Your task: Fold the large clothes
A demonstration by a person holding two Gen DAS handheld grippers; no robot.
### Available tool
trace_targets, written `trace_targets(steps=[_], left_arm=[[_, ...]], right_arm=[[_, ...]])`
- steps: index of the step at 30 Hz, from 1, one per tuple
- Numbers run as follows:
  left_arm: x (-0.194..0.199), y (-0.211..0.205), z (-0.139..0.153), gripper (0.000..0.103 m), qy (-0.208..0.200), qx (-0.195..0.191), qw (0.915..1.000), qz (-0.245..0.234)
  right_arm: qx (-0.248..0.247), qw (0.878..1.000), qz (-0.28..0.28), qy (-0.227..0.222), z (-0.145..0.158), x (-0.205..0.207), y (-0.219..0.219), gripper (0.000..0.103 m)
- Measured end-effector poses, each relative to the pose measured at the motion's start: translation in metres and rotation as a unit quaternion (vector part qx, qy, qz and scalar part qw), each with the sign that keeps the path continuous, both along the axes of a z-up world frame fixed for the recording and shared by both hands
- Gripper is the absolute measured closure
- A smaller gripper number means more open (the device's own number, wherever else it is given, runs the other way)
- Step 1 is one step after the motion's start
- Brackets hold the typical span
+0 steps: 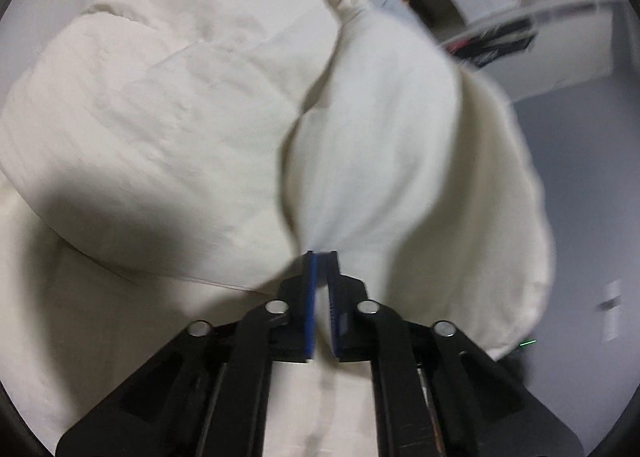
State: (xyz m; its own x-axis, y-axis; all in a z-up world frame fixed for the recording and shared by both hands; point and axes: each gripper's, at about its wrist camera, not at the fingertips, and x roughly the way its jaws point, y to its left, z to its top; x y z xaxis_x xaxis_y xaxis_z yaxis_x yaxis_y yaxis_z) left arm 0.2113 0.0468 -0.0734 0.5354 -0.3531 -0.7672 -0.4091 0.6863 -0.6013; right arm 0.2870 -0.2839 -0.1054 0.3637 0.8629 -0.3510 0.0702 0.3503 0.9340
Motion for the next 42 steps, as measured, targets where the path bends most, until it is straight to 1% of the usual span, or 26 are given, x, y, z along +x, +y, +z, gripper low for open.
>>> trace_targets(steps=[1, 2, 4, 5, 6, 8, 10, 12, 14, 16, 17, 19, 21, 23, 26, 28, 30, 31, 32, 34, 36, 39, 40, 42], left_arm=[[0.0, -0.001, -0.005, 0.1, 0.011, 0.016, 0.9998, -0.004], [-0.003, -0.001, -0.014, 0.1, 0.021, 0.023, 0.9995, -0.006], [-0.011, 0.007, -0.027, 0.1, 0.006, -0.01, 0.9999, 0.006], [-0.013, 0.009, -0.029, 0.1, 0.003, -0.019, 0.9997, 0.011], [-0.015, 0.01, -0.029, 0.1, 0.003, -0.023, 0.9996, 0.015], [-0.016, 0.009, -0.027, 0.1, 0.003, -0.016, 0.9998, 0.012], [-0.022, 0.01, -0.021, 0.1, -0.009, -0.021, 0.9997, 0.01], [-0.03, 0.01, -0.007, 0.098, -0.034, -0.02, 0.9992, 0.01], [-0.047, 0.01, 0.009, 0.092, -0.058, -0.012, 0.9982, 0.009], [-0.06, 0.008, 0.029, 0.086, -0.075, 0.016, 0.997, 0.009], [-0.066, 0.007, 0.041, 0.083, -0.09, 0.028, 0.9955, 0.007], [-0.07, 0.003, 0.057, 0.08, -0.111, 0.033, 0.9933, 0.003], [-0.065, -0.004, 0.08, 0.076, -0.139, 0.029, 0.9898, -0.01], [-0.053, -0.015, 0.097, 0.068, -0.158, 0.017, 0.9869, -0.028], [-0.034, -0.036, 0.115, 0.067, -0.175, 0.011, 0.9831, -0.054], [-0.023, -0.052, 0.118, 0.067, -0.172, 0.01, 0.9826, -0.07], [-0.015, -0.065, 0.114, 0.067, -0.155, 0.026, 0.9842, -0.081], [-0.015, -0.071, 0.108, 0.071, -0.136, 0.045, 0.986, -0.085], [0.001, -0.075, 0.101, 0.08, -0.127, 0.051, 0.987, -0.085], [0.002, -0.075, 0.09, 0.087, -0.109, 0.059, 0.9891, -0.08], [0.004, -0.068, 0.075, 0.089, -0.092, 0.07, 0.9908, -0.071], [0.0, -0.055, 0.047, 0.09, -0.072, 0.066, 0.9932, -0.063], [-0.003, -0.051, 0.041, 0.09, -0.069, 0.066, 0.9934, -0.064], [0.006, -0.053, 0.036, 0.09, -0.064, 0.073, 0.993, -0.068]], right_arm=[[-0.013, 1.0, 0.002, -0.002, 0.0, 0.0, 0.001, 0.095], [-0.029, 1.0, 0.004, -0.004, 0.001, 0.002, 0.003, 0.095], [-0.057, 0.998, 0.001, -0.001, -0.001, 0.003, 0.005, 0.095], [-0.064, 0.998, 0.001, -0.003, -0.001, 0.007, 0.006, 0.095], [-0.078, 0.997, 0.003, -0.011, -0.001, 0.007, 0.008, 0.095], [-0.092, 0.996, 0.004, -0.019, 0.002, 0.008, 0.011, 0.095], [-0.085, 0.996, 0.004, -0.023, 0.003, 0.007, 0.009, 0.092], [-0.073, 0.997, 0.003, -0.024, 0.005, 0.005, 0.004, 0.082], [-0.068, 0.997, 0.004, -0.025, 0.007, -0.002, -0.006, 0.078], [-0.068, 0.997, 0.003, -0.03, 0.013, -0.005, -0.012, 0.076], [-0.07, 0.997, 0.002, -0.037, 0.017, -0.007, -0.016, 0.076], [-0.078, 0.996, -0.006, -0.052, 0.028, -0.01, -0.024, 0.076], [-0.086, 0.994, -0.011, -0.064, 0.038, -0.012, -0.029, 0.076], [-0.095, 0.992, -0.009, -0.084, 0.053, -0.014, -0.03, 0.076], [-0.092, 0.99, 0.007, -0.106, 0.072, -0.01, -0.021, 0.075], [-0.089, 0.989, 0.022, -0.116, 0.083, -0.005, -0.01, 0.073], [-0.091, 0.988, 0.032, -0.124, 0.088, -0.006, -0.003, 0.07], [-0.093, 0.987, 0.037, -0.128, 0.09, -0.006, 0.002, 0.07], [-0.097, 0.986, 0.044, -0.131, 0.092, -0.006, 0.007, 0.07], [-0.106, 0.984, 0.059, -0.133, 0.091, -0.009, 0.018, 0.07], [-0.116, 0.982, 0.075, -0.13, 0.083, -0.016, 0.023, 0.07], [-0.145, 0.977, 0.101, -0.119, 0.066, -0.02, 0.039, 0.07], [-0.15, 0.976, 0.104, -0.118, 0.062, -0.021, 0.041, 0.07], [-0.164, 0.973, 0.111, -0.118, 0.054, -0.025, 0.046, 0.07]])
